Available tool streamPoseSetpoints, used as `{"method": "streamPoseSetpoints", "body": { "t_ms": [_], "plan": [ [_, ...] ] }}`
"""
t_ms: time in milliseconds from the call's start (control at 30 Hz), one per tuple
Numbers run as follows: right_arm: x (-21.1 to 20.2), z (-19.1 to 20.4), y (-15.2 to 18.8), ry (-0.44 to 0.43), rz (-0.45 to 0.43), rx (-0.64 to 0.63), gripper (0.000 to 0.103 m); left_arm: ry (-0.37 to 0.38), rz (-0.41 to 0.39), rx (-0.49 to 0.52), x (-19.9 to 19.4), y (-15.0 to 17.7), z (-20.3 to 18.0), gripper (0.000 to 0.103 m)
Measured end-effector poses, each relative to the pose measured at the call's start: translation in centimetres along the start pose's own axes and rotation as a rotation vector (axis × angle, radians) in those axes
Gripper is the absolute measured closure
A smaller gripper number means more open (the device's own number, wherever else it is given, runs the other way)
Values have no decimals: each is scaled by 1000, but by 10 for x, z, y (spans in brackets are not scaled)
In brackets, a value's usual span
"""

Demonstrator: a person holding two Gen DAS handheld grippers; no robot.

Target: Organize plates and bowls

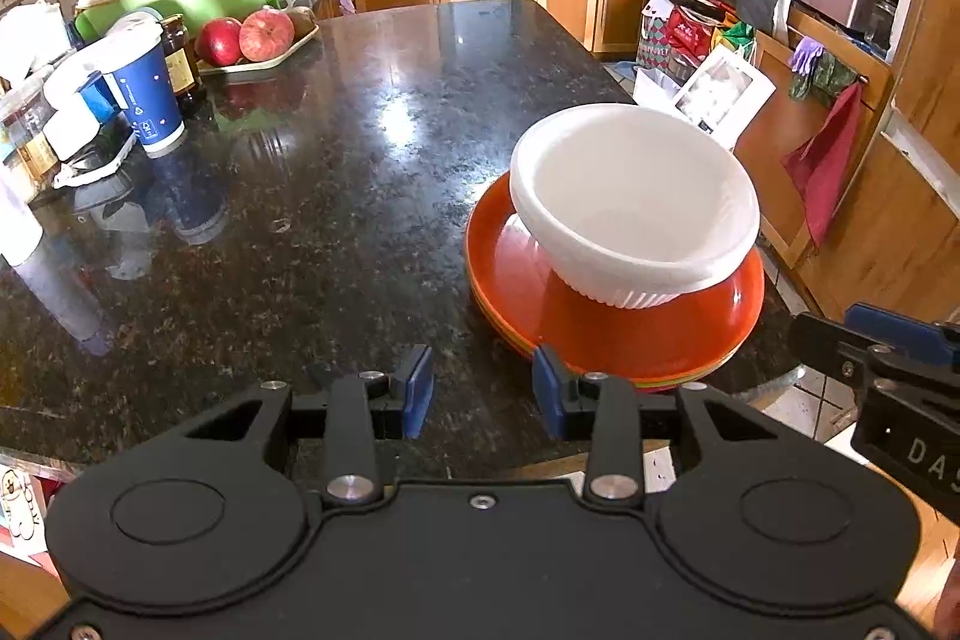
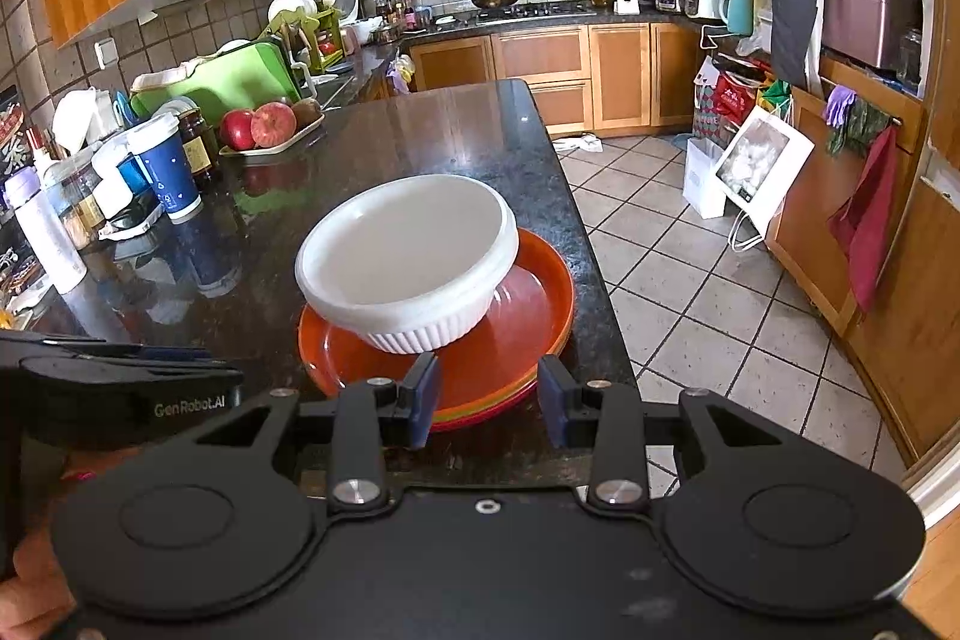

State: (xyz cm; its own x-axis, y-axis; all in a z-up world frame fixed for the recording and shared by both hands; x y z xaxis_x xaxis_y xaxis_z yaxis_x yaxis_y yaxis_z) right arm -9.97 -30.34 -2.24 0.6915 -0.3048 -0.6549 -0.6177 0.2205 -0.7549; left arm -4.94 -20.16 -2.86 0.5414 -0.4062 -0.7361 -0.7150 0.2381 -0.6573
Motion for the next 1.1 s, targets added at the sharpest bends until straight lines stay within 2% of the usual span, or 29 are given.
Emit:
{"method": "streamPoseSetpoints", "body": {
  "t_ms": [1100],
  "plan": [
    [11, -1, 2, -13, 22, -29, 65, -8, 2, 1, 5, 1, -1, 56]
  ]
}}
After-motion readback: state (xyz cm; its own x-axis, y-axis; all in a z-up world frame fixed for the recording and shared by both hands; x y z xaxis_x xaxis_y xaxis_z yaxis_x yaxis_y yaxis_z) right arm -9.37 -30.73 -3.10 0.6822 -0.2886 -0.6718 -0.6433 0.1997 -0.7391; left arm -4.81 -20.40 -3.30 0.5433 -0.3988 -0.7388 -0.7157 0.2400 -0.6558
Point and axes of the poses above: each gripper's, at about its wrist camera, not at the fingertips, and x roughly the way its jaws point, z to its left, y to its underside, the point moved 7 cm from there along x, roughly the way its jaws point, and after that the axes turned 14 degrees about y, right-handed, at the moved point
